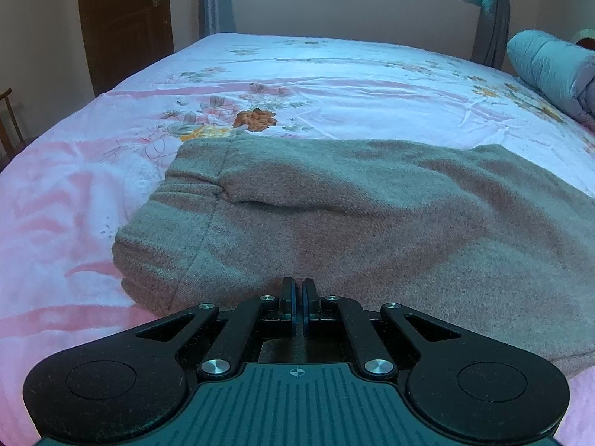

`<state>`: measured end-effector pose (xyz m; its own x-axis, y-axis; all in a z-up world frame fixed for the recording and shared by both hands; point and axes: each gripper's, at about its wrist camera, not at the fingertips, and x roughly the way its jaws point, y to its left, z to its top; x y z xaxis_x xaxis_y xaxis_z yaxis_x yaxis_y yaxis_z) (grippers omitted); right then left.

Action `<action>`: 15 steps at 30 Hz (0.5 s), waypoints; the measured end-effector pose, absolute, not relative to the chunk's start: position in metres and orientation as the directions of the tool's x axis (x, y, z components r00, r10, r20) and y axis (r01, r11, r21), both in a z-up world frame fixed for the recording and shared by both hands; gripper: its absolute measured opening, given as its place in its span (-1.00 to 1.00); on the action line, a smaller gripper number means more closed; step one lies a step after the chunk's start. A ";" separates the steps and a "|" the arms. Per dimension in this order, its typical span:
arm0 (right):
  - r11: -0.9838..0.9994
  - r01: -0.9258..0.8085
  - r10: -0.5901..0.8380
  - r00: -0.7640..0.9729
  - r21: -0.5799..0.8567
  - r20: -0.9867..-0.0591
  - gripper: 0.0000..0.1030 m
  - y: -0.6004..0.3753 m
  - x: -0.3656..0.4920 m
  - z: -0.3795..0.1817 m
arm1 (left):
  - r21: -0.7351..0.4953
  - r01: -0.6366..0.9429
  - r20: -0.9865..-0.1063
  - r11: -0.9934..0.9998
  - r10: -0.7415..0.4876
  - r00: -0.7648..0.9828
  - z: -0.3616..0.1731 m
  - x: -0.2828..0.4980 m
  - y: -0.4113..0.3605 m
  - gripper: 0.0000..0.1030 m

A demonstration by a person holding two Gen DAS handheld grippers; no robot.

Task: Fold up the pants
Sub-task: 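Open both grippers and lift them away from the folded sweatpants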

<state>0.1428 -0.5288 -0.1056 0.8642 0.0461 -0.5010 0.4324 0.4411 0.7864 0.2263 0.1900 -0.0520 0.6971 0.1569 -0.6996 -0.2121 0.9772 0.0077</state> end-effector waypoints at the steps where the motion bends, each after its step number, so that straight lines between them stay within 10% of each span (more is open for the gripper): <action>1: 0.464 0.445 -0.004 0.866 0.766 -0.500 -0.66 -0.525 0.134 -0.094 | -0.002 -0.214 -0.694 0.977 0.153 0.704 -0.053 0.225 0.191 -0.93; 15: 0.836 -0.075 0.381 0.792 0.543 -0.477 -0.64 -0.292 0.265 -0.006 | -0.098 -0.389 -0.598 0.916 0.258 0.759 -0.021 0.190 0.240 -0.93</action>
